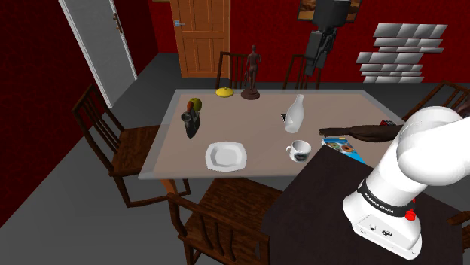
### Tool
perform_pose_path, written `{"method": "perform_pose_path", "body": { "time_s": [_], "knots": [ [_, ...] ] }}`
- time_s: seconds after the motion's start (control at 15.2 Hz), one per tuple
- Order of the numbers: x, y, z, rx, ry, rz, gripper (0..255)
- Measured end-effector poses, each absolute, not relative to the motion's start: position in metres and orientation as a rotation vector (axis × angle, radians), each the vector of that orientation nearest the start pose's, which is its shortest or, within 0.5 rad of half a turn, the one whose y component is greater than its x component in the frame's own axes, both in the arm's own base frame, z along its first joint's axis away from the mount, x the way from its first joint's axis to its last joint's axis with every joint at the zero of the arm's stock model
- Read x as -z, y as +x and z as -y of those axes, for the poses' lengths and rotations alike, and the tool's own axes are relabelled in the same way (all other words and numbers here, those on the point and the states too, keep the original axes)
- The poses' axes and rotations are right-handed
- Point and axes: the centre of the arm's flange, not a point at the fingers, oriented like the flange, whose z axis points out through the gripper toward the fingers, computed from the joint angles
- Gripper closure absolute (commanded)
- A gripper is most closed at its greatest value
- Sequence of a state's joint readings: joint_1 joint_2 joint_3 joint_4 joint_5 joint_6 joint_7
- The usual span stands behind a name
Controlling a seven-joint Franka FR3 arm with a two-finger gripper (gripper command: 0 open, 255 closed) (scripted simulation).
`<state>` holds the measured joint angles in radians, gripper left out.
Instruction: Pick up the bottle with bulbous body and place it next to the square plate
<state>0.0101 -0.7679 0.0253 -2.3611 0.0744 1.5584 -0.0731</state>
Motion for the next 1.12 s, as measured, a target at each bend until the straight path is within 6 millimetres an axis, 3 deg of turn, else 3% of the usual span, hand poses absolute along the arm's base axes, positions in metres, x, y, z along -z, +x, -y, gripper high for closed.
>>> {"method": "perform_pose_path", "body": {
  "time_s": [0.13, 0.46, 1.12],
  "knots": [
    [-0.579, 0.312, -0.016, -0.053, -3.080, 0.157, 0],
    [-0.546, 0.332, 0.026, -0.068, -3.085, 0.177, 0],
    [-0.475, 0.382, 0.129, -0.097, -3.097, 0.225, 0]
  ]
}}
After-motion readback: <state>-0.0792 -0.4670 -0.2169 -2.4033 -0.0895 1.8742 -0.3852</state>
